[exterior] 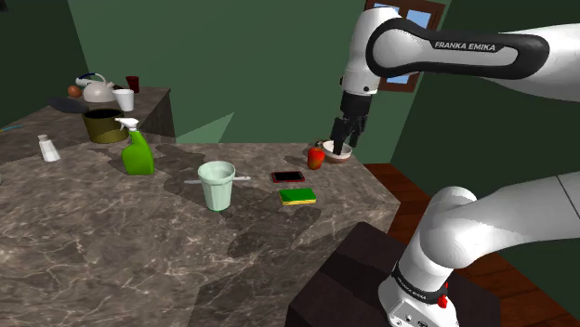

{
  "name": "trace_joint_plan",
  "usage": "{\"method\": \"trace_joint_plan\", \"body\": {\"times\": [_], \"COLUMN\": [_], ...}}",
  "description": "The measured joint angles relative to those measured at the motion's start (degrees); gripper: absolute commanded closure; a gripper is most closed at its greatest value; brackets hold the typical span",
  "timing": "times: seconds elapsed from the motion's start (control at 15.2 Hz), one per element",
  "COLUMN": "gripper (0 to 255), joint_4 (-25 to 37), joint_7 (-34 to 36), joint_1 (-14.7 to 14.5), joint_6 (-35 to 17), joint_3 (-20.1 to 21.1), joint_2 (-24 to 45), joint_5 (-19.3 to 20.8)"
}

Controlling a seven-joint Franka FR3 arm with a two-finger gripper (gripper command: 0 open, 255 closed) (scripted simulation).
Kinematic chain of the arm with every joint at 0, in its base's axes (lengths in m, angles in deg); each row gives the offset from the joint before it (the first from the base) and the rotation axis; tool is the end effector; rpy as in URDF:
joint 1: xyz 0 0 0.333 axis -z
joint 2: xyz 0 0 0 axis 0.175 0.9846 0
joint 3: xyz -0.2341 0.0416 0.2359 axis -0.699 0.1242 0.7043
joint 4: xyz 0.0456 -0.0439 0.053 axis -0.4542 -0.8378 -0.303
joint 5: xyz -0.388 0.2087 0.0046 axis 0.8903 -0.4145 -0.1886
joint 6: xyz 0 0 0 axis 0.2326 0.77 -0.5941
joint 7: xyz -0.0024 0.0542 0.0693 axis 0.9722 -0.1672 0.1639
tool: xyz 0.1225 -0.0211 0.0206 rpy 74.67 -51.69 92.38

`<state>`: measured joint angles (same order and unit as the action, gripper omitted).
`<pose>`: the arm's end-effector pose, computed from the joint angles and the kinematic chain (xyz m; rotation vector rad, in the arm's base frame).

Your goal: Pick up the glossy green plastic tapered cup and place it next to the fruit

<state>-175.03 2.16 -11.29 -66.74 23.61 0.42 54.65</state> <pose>0.3437 -0.0030 0.5521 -3.1114 0.0504 0.0535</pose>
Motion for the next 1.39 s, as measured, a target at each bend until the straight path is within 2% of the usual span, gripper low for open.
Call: {"method": "trace_joint_plan", "body": {"times": [0.2,0.53,1.06,1.39], "gripper": [0,0,0,0], "joint_4": [0.39,2.43,9.32,16.94], "joint_7": [0.16,0.20,-0.62,-2.22], "joint_1": [-0.30,-1.45,-3.61,-4.46], "joint_6": [-2.02,-9.85,-20.34,-24.30], "joint_3": [0.02,-0.10,-0.06,-0.31], "joint_2": [2.30,11.55,27.77,38.76], "joint_5": [-0.72,-3.46,-8.78,-12.28]}}
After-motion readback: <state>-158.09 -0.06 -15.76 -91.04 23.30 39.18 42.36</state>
